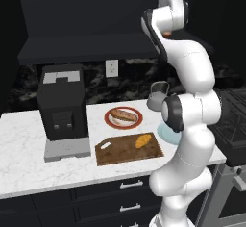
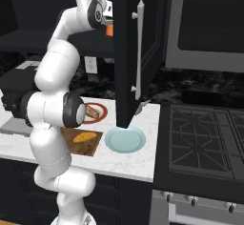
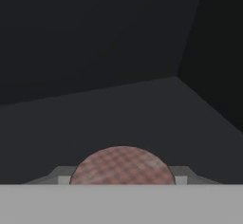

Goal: From the different types of pastries on the counter, select a croissant and place it on the cutting board. Then retrieve a jar of jam from the cabinet and place it alongside the croissant on the cutting board.

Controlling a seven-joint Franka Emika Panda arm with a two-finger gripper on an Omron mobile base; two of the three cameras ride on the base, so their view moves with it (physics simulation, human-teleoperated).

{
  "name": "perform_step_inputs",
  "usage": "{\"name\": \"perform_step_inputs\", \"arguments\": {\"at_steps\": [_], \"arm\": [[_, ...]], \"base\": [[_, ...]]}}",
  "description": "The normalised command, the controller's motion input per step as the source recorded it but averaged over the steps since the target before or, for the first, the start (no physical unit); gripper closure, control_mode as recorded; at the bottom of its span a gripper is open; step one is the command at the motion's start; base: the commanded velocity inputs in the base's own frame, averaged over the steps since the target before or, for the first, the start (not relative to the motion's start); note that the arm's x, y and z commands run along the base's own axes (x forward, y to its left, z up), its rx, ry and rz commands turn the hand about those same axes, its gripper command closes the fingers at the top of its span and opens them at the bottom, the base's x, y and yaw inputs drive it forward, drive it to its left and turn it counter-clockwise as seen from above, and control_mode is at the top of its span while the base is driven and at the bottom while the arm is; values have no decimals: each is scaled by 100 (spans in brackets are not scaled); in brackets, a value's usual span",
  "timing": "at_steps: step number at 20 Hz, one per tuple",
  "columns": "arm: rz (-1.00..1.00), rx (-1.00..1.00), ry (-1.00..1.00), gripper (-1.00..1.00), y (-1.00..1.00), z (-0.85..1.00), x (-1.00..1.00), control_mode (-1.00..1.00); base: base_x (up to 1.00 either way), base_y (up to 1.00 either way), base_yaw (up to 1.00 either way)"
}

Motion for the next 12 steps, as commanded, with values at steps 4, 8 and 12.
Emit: {"name": "perform_step_inputs", "arguments": {"at_steps": [4, 8, 12], "arm": [[0, -4, -52, 100, 0, -13, -100, -100], [1, -13, -63, 100, 8, -24, -100, -100], [7, -14, -68, 100, 30, -13, -100, -100]], "base": [[0, 0, 0], [0, 0, 0], [0, 0, 0]]}}
